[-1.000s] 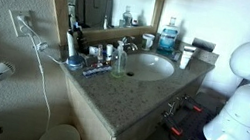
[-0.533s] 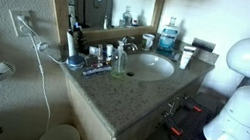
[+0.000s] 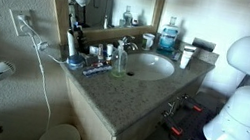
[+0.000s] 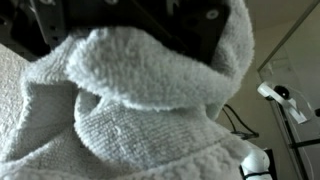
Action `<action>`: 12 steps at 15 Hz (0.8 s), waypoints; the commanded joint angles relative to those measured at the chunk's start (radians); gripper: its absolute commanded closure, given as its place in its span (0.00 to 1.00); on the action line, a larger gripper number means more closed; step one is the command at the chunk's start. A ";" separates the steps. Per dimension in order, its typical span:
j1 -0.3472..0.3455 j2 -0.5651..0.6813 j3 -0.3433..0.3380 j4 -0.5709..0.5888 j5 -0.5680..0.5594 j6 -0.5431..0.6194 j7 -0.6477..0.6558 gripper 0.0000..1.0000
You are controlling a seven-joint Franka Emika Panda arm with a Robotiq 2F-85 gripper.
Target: Use the towel to wipe the mirror
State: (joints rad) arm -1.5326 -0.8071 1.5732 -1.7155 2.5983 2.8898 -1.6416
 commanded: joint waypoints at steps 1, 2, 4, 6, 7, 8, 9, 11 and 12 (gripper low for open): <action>-0.075 -0.192 -0.059 0.076 -0.009 0.061 0.233 0.96; -0.085 -0.236 -0.078 0.071 -0.009 0.068 0.288 0.96; -0.101 -0.325 -0.116 0.037 -0.003 0.071 0.386 0.96; -0.123 -0.383 -0.136 0.006 -0.031 0.078 0.484 0.96; -0.135 -0.411 -0.140 -0.012 -0.053 0.081 0.532 0.96; -0.148 -0.432 -0.137 -0.029 -0.089 0.081 0.583 0.96; -0.158 -0.440 -0.123 -0.053 -0.141 0.073 0.632 0.96; -0.160 -0.377 -0.062 -0.071 -0.147 0.067 0.549 0.96; -0.160 -0.439 -0.067 -0.106 -0.252 0.008 0.695 0.96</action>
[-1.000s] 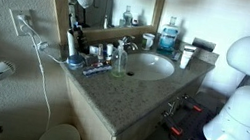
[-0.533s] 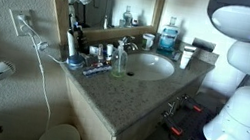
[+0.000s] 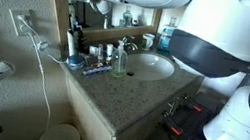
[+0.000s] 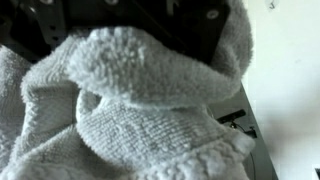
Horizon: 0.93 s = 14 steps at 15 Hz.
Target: Use the towel to wipe the mirror
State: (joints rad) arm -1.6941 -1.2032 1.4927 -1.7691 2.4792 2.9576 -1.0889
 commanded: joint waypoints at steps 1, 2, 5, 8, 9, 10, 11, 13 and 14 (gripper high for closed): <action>0.008 0.038 0.062 -0.037 -0.106 -0.041 0.020 0.96; 0.011 0.032 0.070 -0.041 -0.139 -0.056 0.048 0.96; 0.024 0.029 0.074 -0.020 -0.136 -0.101 0.047 0.96; 0.042 0.016 0.040 -0.006 -0.084 -0.143 0.043 0.95; 0.044 0.010 0.027 -0.001 -0.066 -0.143 0.043 0.96; 0.046 0.004 0.014 0.002 -0.047 -0.140 0.044 0.95; 0.046 -0.003 -0.001 0.004 -0.024 -0.129 0.045 0.95; 0.044 -0.015 -0.030 0.004 0.022 -0.117 0.046 0.95; 0.040 -0.021 -0.046 0.002 0.047 -0.106 0.048 0.95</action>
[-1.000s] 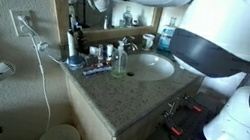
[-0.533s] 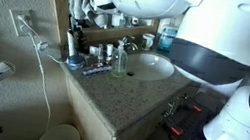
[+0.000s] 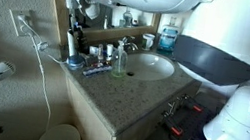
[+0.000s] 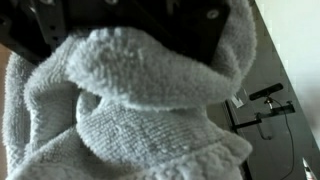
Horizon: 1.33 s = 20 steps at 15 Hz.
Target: Use the towel to wipe the mirror
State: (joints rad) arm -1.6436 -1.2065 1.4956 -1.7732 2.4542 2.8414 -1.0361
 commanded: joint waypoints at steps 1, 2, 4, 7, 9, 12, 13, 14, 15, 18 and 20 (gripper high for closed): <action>-0.016 -0.023 -0.061 0.005 0.088 0.023 -0.003 0.95; -0.022 -0.025 -0.068 0.004 0.093 0.037 -0.001 0.96; -0.033 -0.026 -0.066 -0.003 0.057 0.067 -0.007 0.94; -0.048 -0.009 -0.036 -0.012 -0.017 0.119 -0.008 0.95; -0.050 0.015 -0.004 -0.031 -0.121 0.129 0.022 0.95; -0.049 0.041 0.043 -0.054 -0.241 0.098 0.055 0.95; -0.048 0.051 0.057 -0.061 -0.270 0.083 0.060 0.95; -0.047 0.055 0.068 -0.061 -0.289 0.068 0.069 0.96; -0.047 0.052 0.073 -0.060 -0.297 0.055 0.075 0.95; -0.040 0.038 0.051 -0.044 -0.230 -0.021 0.054 0.95; -0.037 0.029 0.034 -0.037 -0.180 -0.056 0.047 0.95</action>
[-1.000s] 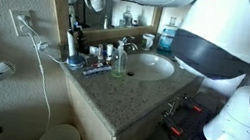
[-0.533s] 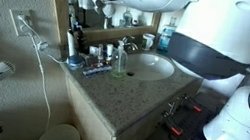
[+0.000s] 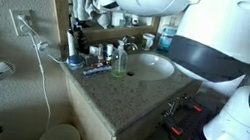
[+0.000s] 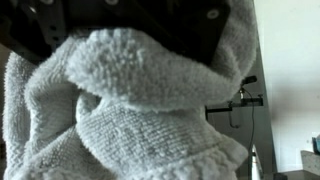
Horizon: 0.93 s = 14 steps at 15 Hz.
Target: Use the towel to wipe the mirror
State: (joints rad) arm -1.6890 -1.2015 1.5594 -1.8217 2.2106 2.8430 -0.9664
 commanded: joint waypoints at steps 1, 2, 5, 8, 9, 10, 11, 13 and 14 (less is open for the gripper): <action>0.009 0.020 -0.039 0.014 0.100 -0.074 -0.027 0.95; 0.012 0.019 -0.049 0.014 0.133 -0.089 -0.028 0.96; 0.018 0.010 -0.083 0.007 0.226 -0.116 -0.028 0.95; 0.015 -0.014 -0.117 0.004 0.296 -0.085 -0.024 0.96; 0.013 -0.021 -0.126 0.002 0.303 -0.072 -0.023 0.96; 0.011 -0.032 -0.135 0.000 0.307 -0.058 -0.026 0.96; 0.009 -0.036 -0.141 -0.004 0.298 -0.044 -0.025 0.96; -0.006 -0.114 -0.171 -0.022 0.230 -0.048 0.087 0.96; -0.013 -0.124 -0.170 -0.028 0.194 -0.027 0.113 0.96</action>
State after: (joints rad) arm -1.6825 -1.2336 1.4227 -1.8314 2.4601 2.7822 -0.9534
